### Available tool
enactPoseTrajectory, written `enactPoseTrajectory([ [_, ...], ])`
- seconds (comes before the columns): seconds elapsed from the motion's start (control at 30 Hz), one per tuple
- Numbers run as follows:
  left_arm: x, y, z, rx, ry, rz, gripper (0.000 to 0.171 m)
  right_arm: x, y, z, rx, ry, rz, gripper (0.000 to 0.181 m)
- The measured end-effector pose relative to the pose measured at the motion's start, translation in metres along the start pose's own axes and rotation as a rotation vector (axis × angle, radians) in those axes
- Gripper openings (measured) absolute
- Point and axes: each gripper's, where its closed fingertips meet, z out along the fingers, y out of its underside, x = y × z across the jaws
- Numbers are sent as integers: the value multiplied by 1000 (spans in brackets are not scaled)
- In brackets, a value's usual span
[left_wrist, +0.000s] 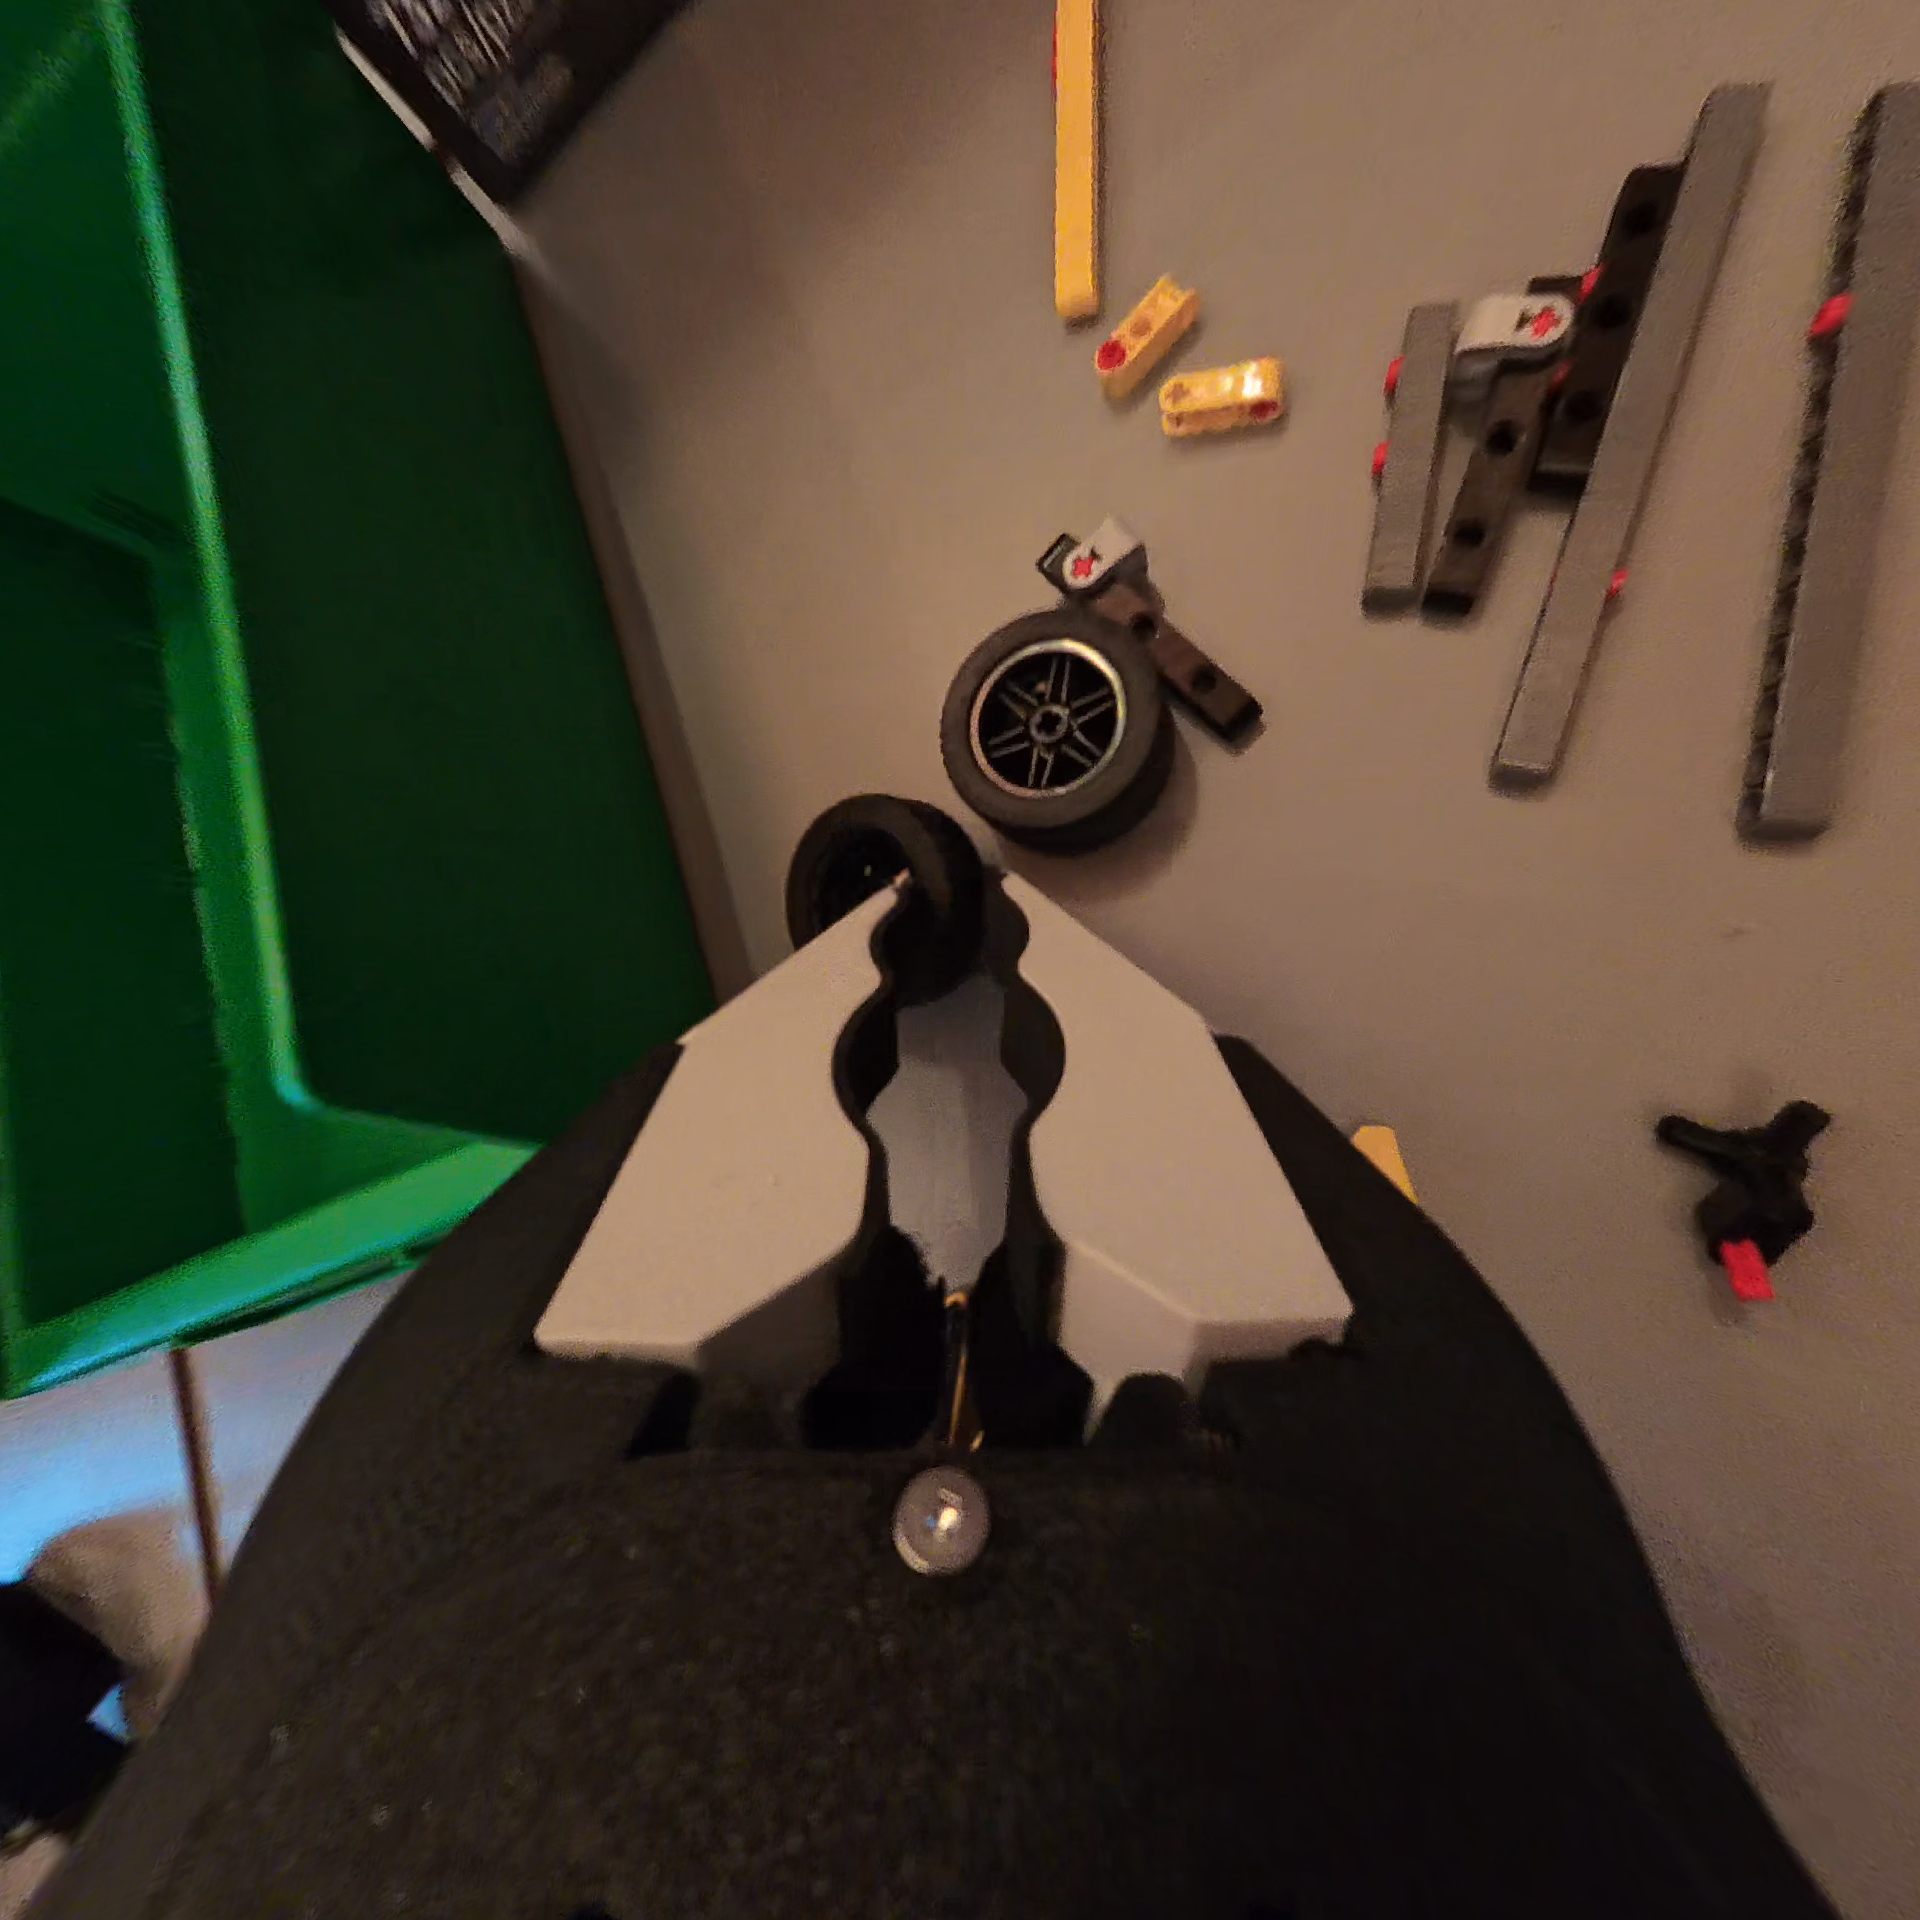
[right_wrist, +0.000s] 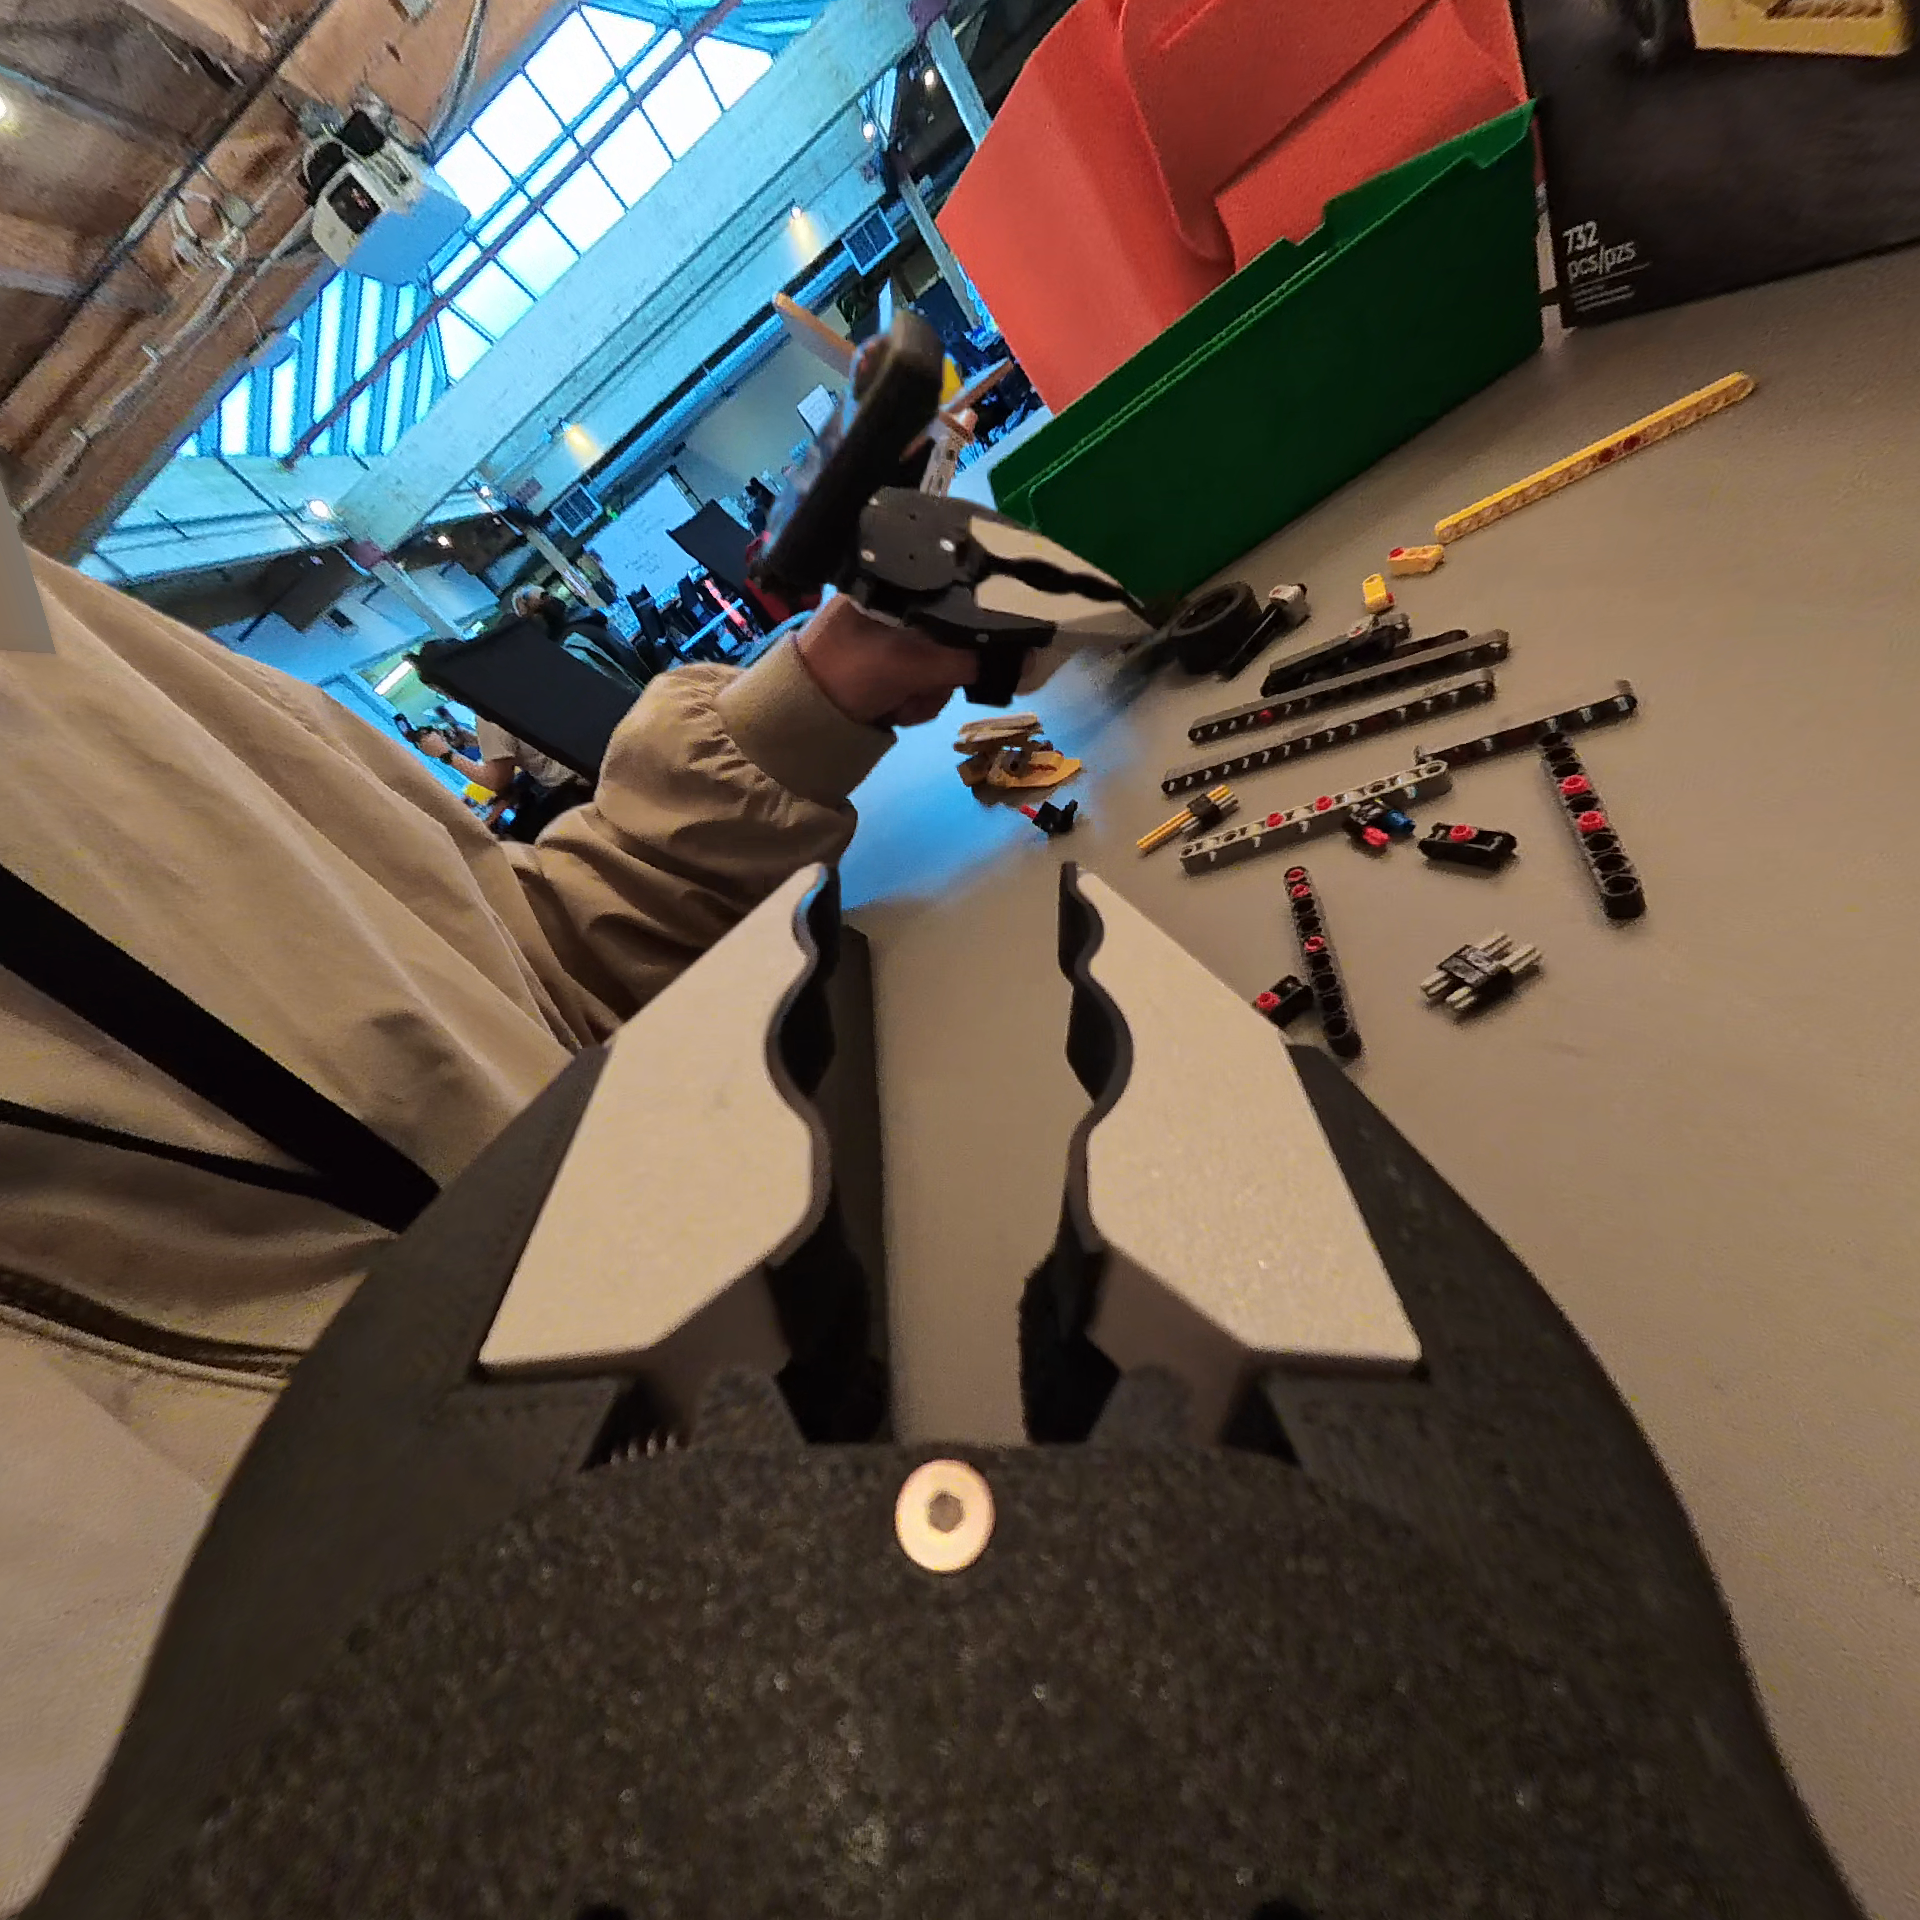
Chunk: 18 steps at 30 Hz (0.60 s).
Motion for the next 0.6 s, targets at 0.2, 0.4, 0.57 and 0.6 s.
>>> enactPoseTrajectory([
  [0.2,50,-44,-47,296,214,-57,9,1,2,3,-16,23,-48,39],
  [0.4,181,-117,-148,714,642,-37,9,-17,-21,15,86,-86,24,52],
  [0.57,262,-115,-154,700,428,458,9,-11,-6,21,76,-145,285,42],
  [0.6,270,-115,-154,704,396,508,9,-11,-5,18,70,-155,315,34],
])
